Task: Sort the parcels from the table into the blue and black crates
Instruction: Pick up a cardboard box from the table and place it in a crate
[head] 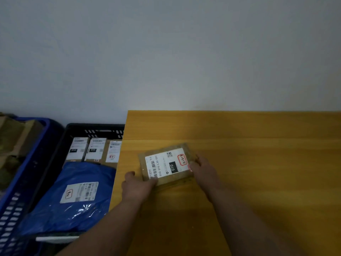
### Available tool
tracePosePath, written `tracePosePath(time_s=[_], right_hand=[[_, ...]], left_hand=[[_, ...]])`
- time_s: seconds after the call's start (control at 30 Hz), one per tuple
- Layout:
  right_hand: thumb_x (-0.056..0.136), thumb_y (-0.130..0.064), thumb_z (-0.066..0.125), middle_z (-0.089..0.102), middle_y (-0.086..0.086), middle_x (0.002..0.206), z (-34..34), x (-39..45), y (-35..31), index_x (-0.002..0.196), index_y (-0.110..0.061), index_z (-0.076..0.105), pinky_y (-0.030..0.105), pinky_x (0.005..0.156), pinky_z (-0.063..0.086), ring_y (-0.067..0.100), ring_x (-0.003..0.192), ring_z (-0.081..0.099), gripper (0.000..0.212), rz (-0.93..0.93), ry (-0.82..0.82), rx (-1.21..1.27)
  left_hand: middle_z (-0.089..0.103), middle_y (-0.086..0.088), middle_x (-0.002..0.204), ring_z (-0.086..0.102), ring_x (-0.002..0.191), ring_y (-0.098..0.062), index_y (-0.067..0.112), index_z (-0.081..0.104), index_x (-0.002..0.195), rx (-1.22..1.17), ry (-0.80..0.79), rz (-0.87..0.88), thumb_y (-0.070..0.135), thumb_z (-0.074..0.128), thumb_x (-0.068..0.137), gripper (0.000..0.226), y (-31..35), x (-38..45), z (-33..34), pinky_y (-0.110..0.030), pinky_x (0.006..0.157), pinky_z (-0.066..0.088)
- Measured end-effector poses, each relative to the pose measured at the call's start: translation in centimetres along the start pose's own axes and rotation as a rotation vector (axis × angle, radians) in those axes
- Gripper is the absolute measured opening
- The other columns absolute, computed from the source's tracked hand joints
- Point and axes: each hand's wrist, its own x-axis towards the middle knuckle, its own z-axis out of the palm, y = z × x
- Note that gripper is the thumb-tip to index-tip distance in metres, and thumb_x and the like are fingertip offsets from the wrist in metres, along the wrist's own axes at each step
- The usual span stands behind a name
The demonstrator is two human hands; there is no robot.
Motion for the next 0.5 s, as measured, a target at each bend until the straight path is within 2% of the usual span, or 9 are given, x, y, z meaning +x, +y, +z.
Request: tracePosePath(time_s=[0.03, 0.1, 0.2, 0.23, 0.3, 0.33, 0.4, 0.47, 0.5], right_hand=[[0.097, -0.029, 0.049, 0.055, 0.005, 0.137, 0.4, 0.0, -0.2, 0.133, -0.024, 0.051, 0.028, 0.081, 0.046, 0.010, 0.103, 0.058, 0.036, 0.016, -0.031, 0.005], [0.097, -0.035, 0.048, 0.060, 0.010, 0.131, 0.7, -0.2, 0.0, 0.136, -0.017, 0.051, 0.033, 0.082, 0.048, 0.022, 0.106, 0.063, 0.043, 0.096, 0.012, 0.017], [0.095, -0.033, 0.048, 0.073, 0.012, 0.081, 0.6, -1.7, 1.1, 0.103, -0.010, 0.061, 0.034, 0.065, 0.054, 0.024, 0.064, 0.069, 0.027, 0.196, 0.058, 0.077], [0.094, -0.032, 0.047, 0.072, 0.010, 0.079, 0.5, -1.9, 1.6, 0.095, -0.012, 0.060, 0.033, 0.066, 0.052, 0.024, 0.065, 0.067, 0.024, 0.200, 0.102, 0.014], [0.096, -0.030, 0.048, 0.068, 0.008, 0.100, 0.4, -2.1, 2.6, 0.096, -0.016, 0.059, 0.035, 0.077, 0.048, 0.024, 0.086, 0.062, 0.019, 0.167, 0.170, -0.059], [0.097, -0.029, 0.049, 0.065, 0.007, 0.111, 0.5, -2.2, 2.8, 0.106, -0.017, 0.060, 0.034, 0.083, 0.046, 0.024, 0.097, 0.059, 0.019, 0.146, 0.150, -0.053], [0.098, -0.029, 0.050, 0.059, 0.005, 0.124, 1.1, -2.4, 2.5, 0.129, -0.016, 0.057, 0.030, 0.090, 0.041, 0.022, 0.111, 0.055, 0.034, 0.091, 0.009, -0.049], [0.100, -0.031, 0.048, 0.060, 0.000, 0.117, 2.4, -2.8, 2.0, 0.130, -0.018, 0.059, 0.028, 0.081, 0.043, 0.014, 0.099, 0.056, 0.035, 0.065, -0.169, -0.035], [0.100, -0.031, 0.047, 0.063, -0.002, 0.112, 3.0, -3.0, 1.8, 0.126, -0.021, 0.062, 0.027, 0.075, 0.045, 0.010, 0.091, 0.057, 0.031, 0.069, -0.244, -0.024]], left_hand=[[0.047, -0.013, 0.139, 0.051, 0.119, -0.034, 0.016, 0.030, 0.145, -0.076, -0.047, -0.021, 0.031, 0.075, 0.081, 0.079, -0.3, 0.0, -0.1, -0.049, 0.101, 0.045], [0.058, -0.008, 0.125, 0.059, 0.105, -0.029, 0.017, 0.039, 0.141, -0.148, -0.008, 0.005, 0.019, 0.065, 0.088, 0.059, -0.4, 0.3, -0.8, -0.049, 0.093, 0.051], [0.057, -0.006, 0.123, 0.059, 0.097, -0.024, 0.021, 0.043, 0.138, -0.304, 0.205, 0.039, 0.013, 0.057, 0.089, 0.051, 0.1, 1.1, -2.0, -0.041, 0.081, 0.053], [0.057, -0.007, 0.124, 0.057, 0.094, -0.022, 0.020, 0.045, 0.133, -0.354, 0.273, 0.040, 0.017, 0.059, 0.089, 0.046, 0.3, 1.2, -2.4, -0.038, 0.077, 0.050], [0.057, -0.008, 0.122, 0.055, 0.080, -0.016, 0.020, 0.047, 0.118, -0.424, 0.331, 0.032, 0.018, 0.063, 0.087, 0.034, 0.5, 0.9, -2.6, -0.031, 0.069, 0.044], [0.056, -0.009, 0.123, 0.054, 0.078, -0.016, 0.022, 0.046, 0.121, -0.435, 0.311, 0.006, 0.017, 0.064, 0.086, 0.039, 0.4, 0.5, -2.5, -0.030, 0.068, 0.044], [0.053, -0.011, 0.129, 0.058, 0.095, -0.026, 0.019, 0.038, 0.139, -0.410, 0.209, -0.089, 0.020, 0.063, 0.088, 0.057, -0.1, -0.4, -2.2, -0.036, 0.080, 0.048], [0.058, -0.011, 0.123, 0.057, 0.105, -0.030, 0.017, 0.038, 0.142, -0.376, 0.078, -0.166, 0.026, 0.058, 0.093, 0.053, -0.8, -1.5, -1.8, -0.045, 0.090, 0.050], [0.063, -0.009, 0.114, 0.060, 0.101, -0.028, 0.016, 0.045, 0.136, -0.383, 0.008, -0.184, 0.027, 0.054, 0.097, 0.042, -1.1, -1.9, -1.7, -0.045, 0.088, 0.051]])
